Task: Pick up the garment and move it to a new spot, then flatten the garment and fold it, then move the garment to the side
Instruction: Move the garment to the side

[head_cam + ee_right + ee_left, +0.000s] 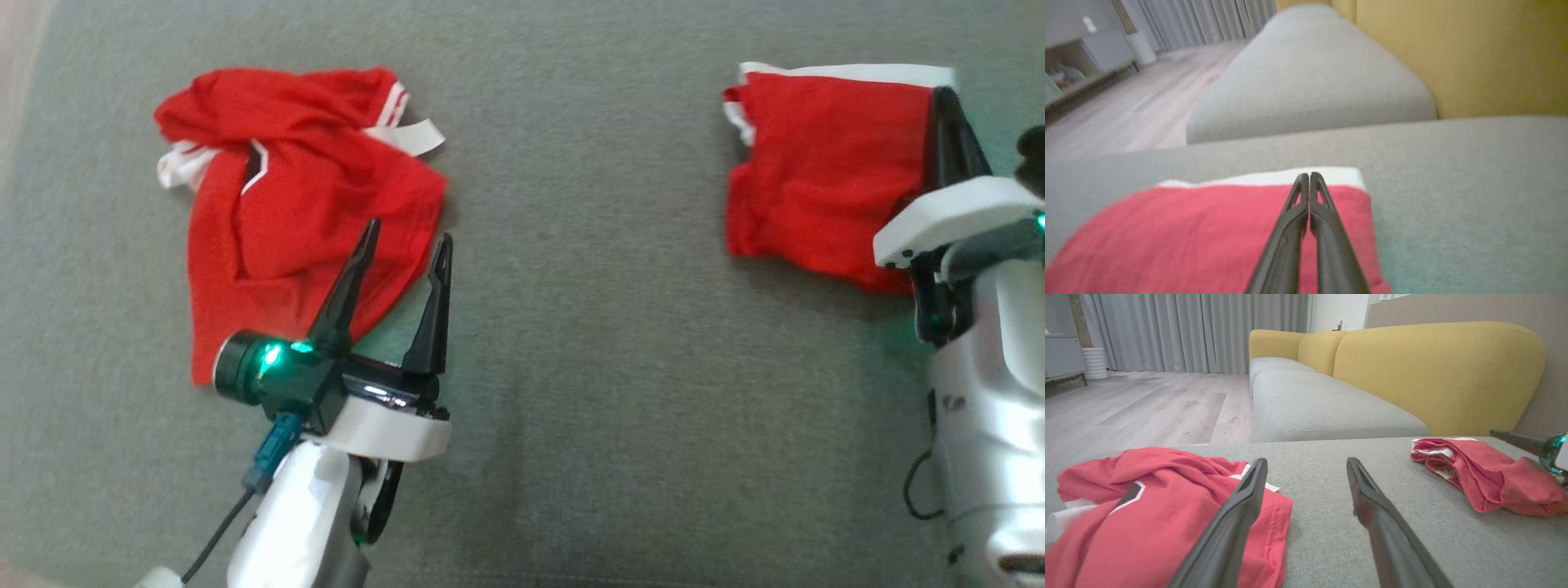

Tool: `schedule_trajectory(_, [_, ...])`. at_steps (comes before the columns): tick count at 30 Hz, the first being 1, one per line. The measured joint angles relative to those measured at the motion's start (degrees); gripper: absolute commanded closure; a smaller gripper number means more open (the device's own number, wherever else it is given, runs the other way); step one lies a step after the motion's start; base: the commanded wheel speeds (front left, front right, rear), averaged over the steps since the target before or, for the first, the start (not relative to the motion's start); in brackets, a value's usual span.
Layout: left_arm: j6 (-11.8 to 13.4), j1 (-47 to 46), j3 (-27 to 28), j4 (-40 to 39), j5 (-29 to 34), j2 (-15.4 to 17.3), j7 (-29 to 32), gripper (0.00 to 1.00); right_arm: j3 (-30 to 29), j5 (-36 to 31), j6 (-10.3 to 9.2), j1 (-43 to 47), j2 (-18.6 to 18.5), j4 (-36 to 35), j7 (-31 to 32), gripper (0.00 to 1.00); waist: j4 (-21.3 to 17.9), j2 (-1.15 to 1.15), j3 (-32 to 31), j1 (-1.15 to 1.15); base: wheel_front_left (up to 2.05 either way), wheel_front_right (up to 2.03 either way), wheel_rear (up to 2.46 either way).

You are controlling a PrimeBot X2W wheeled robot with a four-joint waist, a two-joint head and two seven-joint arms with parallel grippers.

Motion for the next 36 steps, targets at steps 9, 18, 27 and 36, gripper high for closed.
schedule_trajectory(9, [0.49, -0.99, -0.83, 0.02, -0.63, -0.01, 0.00, 0.00, -2.00, -5.38, 0.00, -4.74, -0.75, 11.87, -2.10, 1.00, 2.40, 0.00, 0.92, -0.01, 0.00, 0.00, 0.00])
schedule_trajectory(18, [0.49, -0.87, -0.79, 0.30, -0.63, -0.01, 0.00, 0.00, 10.24, -3.16, 0.00, -6.99, 2.58, 16.41, -6.13, 1.00, 1.50, 0.00, -1.69, -0.02, 0.00, 0.00, 0.00])
schedule_trajectory(27, [0.82, -0.65, -0.75, 0.49, -0.63, -0.01, 0.00, 0.00, 17.39, 2.19, 0.00, -7.30, 2.34, 23.76, -1.65, 1.00, 0.99, 0.00, -3.13, -0.02, 0.00, 0.00, 0.00])
schedule_trajectory(36, [0.79, 1.75, 1.13, 0.48, -0.55, 0.01, 0.00, 0.00, 18.69, 6.62, 0.00, -4.03, 2.58, 18.29, -8.10, 1.00, -1.96, 0.00, -6.37, -0.02, 0.00, 0.00, 0.00])
